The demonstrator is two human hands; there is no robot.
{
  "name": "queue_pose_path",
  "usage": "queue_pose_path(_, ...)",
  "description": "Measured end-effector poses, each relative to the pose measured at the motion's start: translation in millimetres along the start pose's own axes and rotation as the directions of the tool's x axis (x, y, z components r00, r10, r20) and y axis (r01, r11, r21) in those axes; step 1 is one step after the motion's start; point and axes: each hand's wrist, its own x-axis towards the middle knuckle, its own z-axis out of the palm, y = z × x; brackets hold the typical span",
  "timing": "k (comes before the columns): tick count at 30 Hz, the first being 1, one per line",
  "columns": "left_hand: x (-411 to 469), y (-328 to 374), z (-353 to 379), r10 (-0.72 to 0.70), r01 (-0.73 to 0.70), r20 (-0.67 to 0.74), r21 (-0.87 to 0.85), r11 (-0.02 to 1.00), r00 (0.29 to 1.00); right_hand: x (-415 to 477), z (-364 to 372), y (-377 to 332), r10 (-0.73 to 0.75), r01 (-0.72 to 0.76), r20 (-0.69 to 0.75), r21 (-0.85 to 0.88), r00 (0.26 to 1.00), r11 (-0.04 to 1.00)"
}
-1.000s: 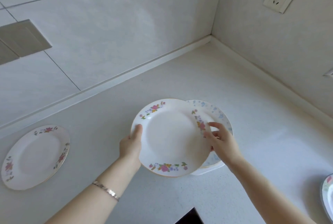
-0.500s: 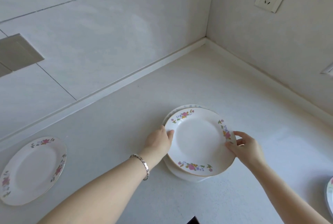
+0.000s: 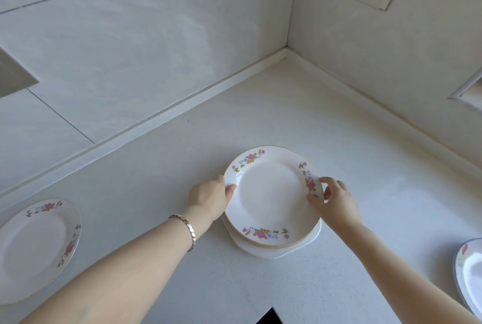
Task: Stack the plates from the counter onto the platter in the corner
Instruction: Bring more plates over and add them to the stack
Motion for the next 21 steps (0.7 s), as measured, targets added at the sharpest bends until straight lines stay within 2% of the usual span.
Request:
queue_pose_path(1,-1.4,-0.1,2.3,-0.028,0.026,-0.022,-0.069,0.997,0.999,0.9,3.3,0.5,0.013,-0.011,-0.031,0.074,0.999,0.997)
queue_pose_path(3,-4.6,2.6,7.8,-0.136,0.108,-0.048,-0.378,0.919,0.990,4.2,9.3,-1.1,0.082,-0.071,-0.024,0.308,0.996,0.949)
queue_pose_path(4,-6.4,5.4,9.7,-0.196,0.150,-0.018,-0.578,0.803,0.980,5.2,12.8,-3.8,0.114,-0.112,0.020,0.424,0.993,0.899)
queue_pose_path(6,-10.8,13.5,12.4,-0.245,0.203,0.098,-0.869,0.450,0.964,4.8,21.5,-7.8,0.145,-0.167,0.083,0.565,0.986,0.808)
queue_pose_path(8,-15.3,22.2,16.2,-0.252,0.231,0.182,-0.957,0.178,0.950,4.6,28.2,-9.4,0.172,-0.182,0.076,0.618,0.982,0.764)
queue_pose_path(9,-17.4,25.8,17.2,-0.258,0.244,0.216,-0.966,0.084,0.942,5.0,30.0,-9.0,0.185,-0.188,0.072,0.636,0.980,0.749)
queue_pose_path(11,-20.3,30.4,18.5,-0.262,0.262,0.260,-0.965,-0.028,0.929,5.5,31.2,-7.5,0.197,-0.195,0.071,0.650,0.978,0.735)
queue_pose_path(14,-21.3,33.0,20.0,-0.284,0.273,0.286,-0.958,-0.086,0.915,5.9,30.4,-7.2,0.198,-0.197,0.071,0.643,0.978,0.740)
queue_pose_path(17,-22.8,32.7,18.5,-0.255,0.255,0.246,-0.967,0.000,0.935,5.3,27.3,-9.6,0.181,-0.197,0.087,0.577,0.980,0.793)
queue_pose_path(21,-24.8,22.8,13.0,-0.186,0.315,0.288,-0.940,0.134,0.939,-0.5,19.8,-24.7,0.196,-0.185,-0.051,0.173,0.979,0.967)
